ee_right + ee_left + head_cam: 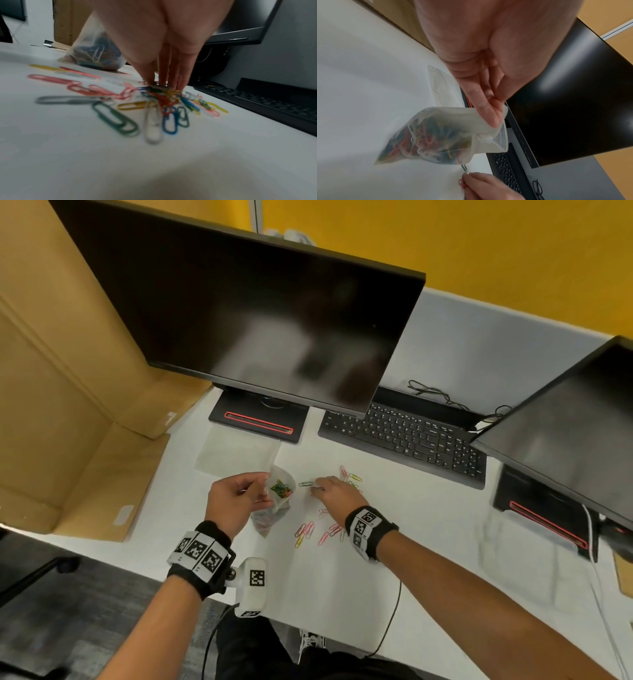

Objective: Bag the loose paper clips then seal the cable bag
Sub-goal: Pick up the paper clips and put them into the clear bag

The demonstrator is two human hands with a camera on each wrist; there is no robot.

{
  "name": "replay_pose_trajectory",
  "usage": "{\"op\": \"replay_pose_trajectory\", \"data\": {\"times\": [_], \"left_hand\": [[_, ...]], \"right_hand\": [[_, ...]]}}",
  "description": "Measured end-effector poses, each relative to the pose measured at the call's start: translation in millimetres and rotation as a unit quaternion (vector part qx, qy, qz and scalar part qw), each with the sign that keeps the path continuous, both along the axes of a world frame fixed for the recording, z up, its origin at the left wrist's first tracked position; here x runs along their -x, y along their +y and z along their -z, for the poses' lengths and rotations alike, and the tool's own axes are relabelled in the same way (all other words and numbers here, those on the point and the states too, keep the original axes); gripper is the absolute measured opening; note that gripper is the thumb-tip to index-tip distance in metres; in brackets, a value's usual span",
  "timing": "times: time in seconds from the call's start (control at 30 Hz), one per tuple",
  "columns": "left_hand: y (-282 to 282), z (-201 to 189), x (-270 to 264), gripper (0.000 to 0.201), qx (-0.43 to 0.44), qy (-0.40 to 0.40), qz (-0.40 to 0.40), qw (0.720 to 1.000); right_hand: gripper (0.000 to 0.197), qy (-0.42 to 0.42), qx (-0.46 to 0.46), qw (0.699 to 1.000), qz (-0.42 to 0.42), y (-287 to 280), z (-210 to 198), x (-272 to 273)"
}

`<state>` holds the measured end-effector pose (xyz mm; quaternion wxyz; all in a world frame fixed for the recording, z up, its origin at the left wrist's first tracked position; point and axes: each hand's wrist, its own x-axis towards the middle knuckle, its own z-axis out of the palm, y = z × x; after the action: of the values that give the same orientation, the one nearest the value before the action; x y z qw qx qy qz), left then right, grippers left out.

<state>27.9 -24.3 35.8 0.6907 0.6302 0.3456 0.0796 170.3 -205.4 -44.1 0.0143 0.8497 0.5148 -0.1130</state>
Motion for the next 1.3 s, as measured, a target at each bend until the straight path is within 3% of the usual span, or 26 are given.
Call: {"op": "replay_pose_trajectory", "data": {"times": [0.1,0.17,0.2,0.3,0.43,0.47,0.5,0.57,0.67,0.77,0.87,0.93,1.0,1.03,1.1,1.2,1.3], "left_hand": [[-6.2,2.3,-5.7,0.013,-0.003,0.006,0.002,1.000],[-9.8,3.2,-9.4,0.011,-0.001,0.010,0.002,1.000],[-11.9,3.0,-10.8,0.010,0.000,0.011,0.003,1.000],[-17.3,1.9,-14.2,0.010,0.007,0.006,0.001,1.000],[-22.8,1.9,-17.0,0.010,0.008,0.010,-0.003,1.000],[-24.1,2.5,-17.5,0.011,0.010,0.011,-0.003,1.000],[-25.1,2.9,-18.0,0.013,0.014,0.012,-0.004,1.000],[-26.3,4.2,-18.8,0.016,0.013,0.015,-0.004,1.000],[-26.2,4.4,-19.4,0.014,0.007,0.017,0.000,1.000],[-25.5,1.7,-16.9,0.013,0.023,0.012,-0.014,1.000],[-20.3,0.5,-10.9,0.011,0.023,0.008,-0.024,0.999],[-14.2,1.7,-6.2,0.012,0.022,0.004,-0.027,0.999],[-10.4,0.9,-3.0,0.013,0.020,0.003,-0.022,1.000],[-9.4,-0.1,-2.3,0.013,0.023,0.002,-0.020,1.000],[-7.1,-1.6,-1.7,0.015,0.030,-0.001,-0.016,0.999],[-2.7,-0.8,-1.9,0.015,0.023,0.001,-0.008,1.000],[-2.2,1.4,-3.7,0.010,0.030,0.006,-0.002,1.000]], "right_hand": [[0.041,0.044,-0.005,0.998,0.051,-3.8,-6.3,-16.1],[0.032,0.083,-0.038,0.984,0.155,-8.7,-11.8,-25.0],[0.025,0.116,-0.092,0.960,0.236,-12.7,-13.3,-29.7],[0.012,0.256,-0.247,0.835,0.420,-22.9,-21.0,-40.2],[0.022,0.508,-0.408,0.613,0.447,-11.6,-55.8,-21.7],[0.023,0.546,-0.413,0.588,0.432,-4.5,-63.7,-12.9],[0.022,0.569,-0.403,0.583,0.418,3.4,-70.0,-4.4],[0.019,0.588,-0.364,0.603,0.398,17.0,-71.0,9.0],[0.023,0.538,-0.328,0.684,0.369,28.5,-64.4,17.4],[0.016,0.411,-0.337,0.775,0.342,30.2,-66.0,14.5],[0.018,0.263,-0.340,0.843,0.322,24.9,-62.8,1.1],[0.029,0.182,-0.249,0.924,0.226,23.1,-48.1,-3.7],[0.040,0.126,-0.058,0.987,0.076,22.2,-23.9,2.0],[0.047,0.103,0.023,0.994,0.024,20.2,-12.7,3.7],[0.055,0.060,0.104,0.993,0.001,12.4,-3.2,0.7],[0.056,0.013,0.123,0.991,0.060,-7.0,-2.2,-13.4],[0.057,0.053,0.107,0.983,0.143,-26.8,-0.4,-22.6]]}}
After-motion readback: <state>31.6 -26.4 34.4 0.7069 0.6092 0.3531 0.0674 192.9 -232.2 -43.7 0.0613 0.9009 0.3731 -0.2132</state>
